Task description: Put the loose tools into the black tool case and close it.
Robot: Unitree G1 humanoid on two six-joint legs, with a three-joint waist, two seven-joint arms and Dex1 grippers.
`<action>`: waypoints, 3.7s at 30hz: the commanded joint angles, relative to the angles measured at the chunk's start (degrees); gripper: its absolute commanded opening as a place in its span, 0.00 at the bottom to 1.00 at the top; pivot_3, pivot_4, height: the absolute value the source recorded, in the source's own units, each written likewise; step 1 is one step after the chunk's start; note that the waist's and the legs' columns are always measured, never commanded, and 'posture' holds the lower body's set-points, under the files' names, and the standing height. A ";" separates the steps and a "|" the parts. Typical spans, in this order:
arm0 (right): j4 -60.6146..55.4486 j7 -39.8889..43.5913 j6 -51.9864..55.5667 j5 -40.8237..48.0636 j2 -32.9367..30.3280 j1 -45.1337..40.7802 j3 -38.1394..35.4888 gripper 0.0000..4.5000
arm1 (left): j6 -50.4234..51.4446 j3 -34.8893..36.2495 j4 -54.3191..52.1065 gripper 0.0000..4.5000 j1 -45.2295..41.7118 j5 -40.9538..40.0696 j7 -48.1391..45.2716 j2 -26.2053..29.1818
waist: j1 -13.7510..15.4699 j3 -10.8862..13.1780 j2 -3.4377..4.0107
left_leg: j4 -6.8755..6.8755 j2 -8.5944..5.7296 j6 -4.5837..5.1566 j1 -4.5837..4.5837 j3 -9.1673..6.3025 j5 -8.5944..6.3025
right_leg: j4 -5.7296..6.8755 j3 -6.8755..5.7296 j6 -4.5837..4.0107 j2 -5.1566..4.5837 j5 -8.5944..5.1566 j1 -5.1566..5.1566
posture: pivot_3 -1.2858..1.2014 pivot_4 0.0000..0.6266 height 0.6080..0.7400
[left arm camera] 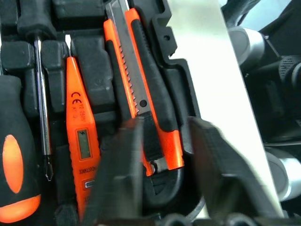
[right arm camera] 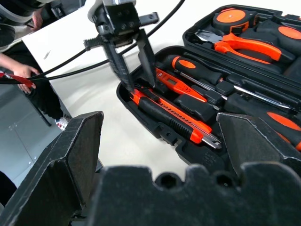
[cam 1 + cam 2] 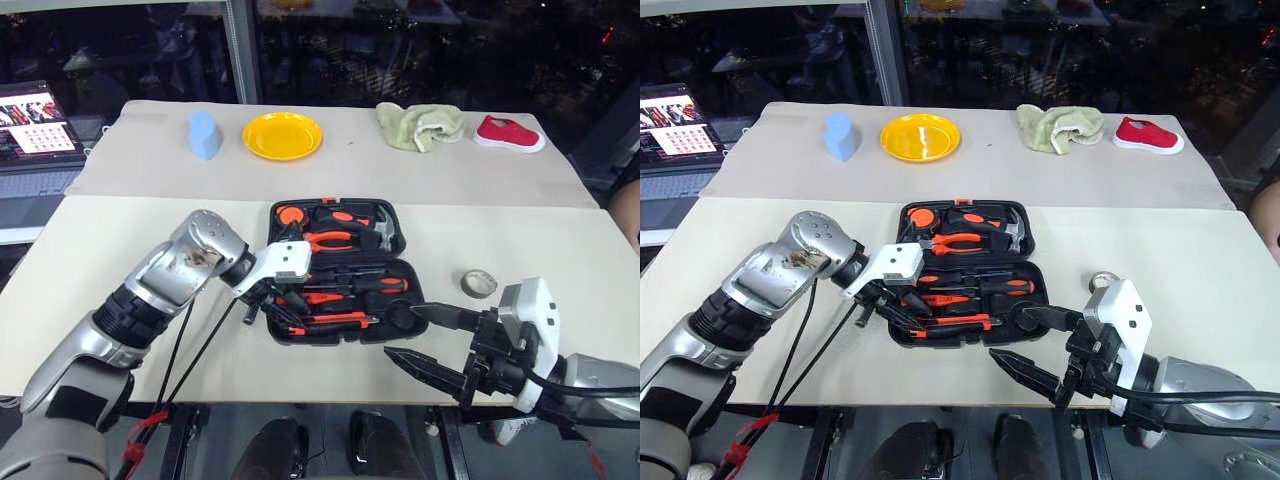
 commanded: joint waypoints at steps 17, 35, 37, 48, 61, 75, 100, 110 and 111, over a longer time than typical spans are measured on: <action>-2.12 -1.00 -1.24 1.15 -0.56 2.67 -3.61 1.00 | -5.54 -2.99 -0.77 0.01 0.45 3.21 -1.38 -0.87 | 0.07 0.00 0.00 | -0.01 0.00 0.03 -0.01 0.02 -0.02 | 0.01 0.00 0.00 0.00 0.01 -0.03 | 0.52 0.24 1.00; -1.96 -1.93 -1.23 0.93 -0.37 3.73 -3.62 1.00 | -15.87 -3.35 5.99 0.01 2.94 8.32 -0.65 -3.57 | 0.03 -0.21 0.29 | -0.05 0.10 0.48 1.28 -0.05 -0.52 | -0.29 -0.02 0.75 -0.07 -0.49 1.51 | 0.52 0.24 1.00; -1.95 -2.01 -1.23 -0.69 -0.32 4.30 -3.55 1.00 | -13.44 0.90 5.91 0.01 2.44 3.57 -1.49 -4.20 | -0.01 -0.21 0.29 | -0.06 0.10 0.60 1.23 -0.05 -0.48 | -0.28 -0.03 0.74 -0.05 -0.49 1.40 | 0.52 0.24 1.00; 3.52 -3.15 -5.35 -13.48 9.12 13.28 -8.90 1.00 | -0.69 16.86 12.78 0.41 -2.30 -13.11 -4.40 -3.72 | 0.32 -0.20 0.28 | -0.02 0.00 0.16 0.26 -0.04 -0.13 | -0.07 -0.08 0.22 0.00 -0.17 0.40 | 0.52 0.24 1.00; 12.07 15.33 -15.75 -12.51 25.62 44.53 -40.94 1.00 | -2.25 20.85 14.96 1.00 -5.74 -19.00 -7.67 -2.40 | -0.02 -0.16 0.39 | -0.10 0.00 0.21 0.42 -0.05 -0.63 | -0.12 0.05 0.68 0.03 -0.47 0.52 | 0.52 0.24 1.00; 35.45 22.71 -9.90 -20.60 -15.98 14.25 -24.87 1.00 | 1.24 23.46 2.10 1.00 0.55 -22.19 -2.38 -0.07 | -1.64 -0.02 0.45 | -0.14 0.12 0.07 0.89 0.12 -0.62 | -0.11 0.09 0.62 -0.01 -0.50 0.83 | 0.52 0.24 1.00; 67.38 36.17 -13.06 -53.35 -5.77 -41.03 28.60 0.55 | -0.10 24.87 -6.75 1.00 5.75 -21.79 6.92 3.39 | -1.24 0.08 0.42 | 0.03 -0.12 -0.15 -0.39 0.01 -0.14 | -0.05 -0.08 0.08 -0.12 0.02 -0.36 | 0.52 0.24 1.00; 57.94 40.52 -8.32 -48.02 -6.73 -38.38 21.41 0.01 | -1.94 23.63 -5.08 1.00 5.30 -20.68 5.67 3.59 | -1.45 0.08 0.42 | -0.01 -0.09 -0.25 -0.12 0.01 -0.02 | 0.04 -0.02 -0.02 -0.06 0.13 -0.21 | 0.52 0.24 1.00; 55.52 41.20 -6.90 -46.54 -6.95 -37.97 20.33 0.01 | -2.34 23.32 -4.99 1.00 5.50 -20.44 5.30 3.72 | -1.48 0.08 0.43 | -0.02 -0.09 -0.24 -0.12 0.01 -0.02 | 0.04 -0.02 -0.02 -0.06 0.13 -0.22 | 0.52 0.24 1.00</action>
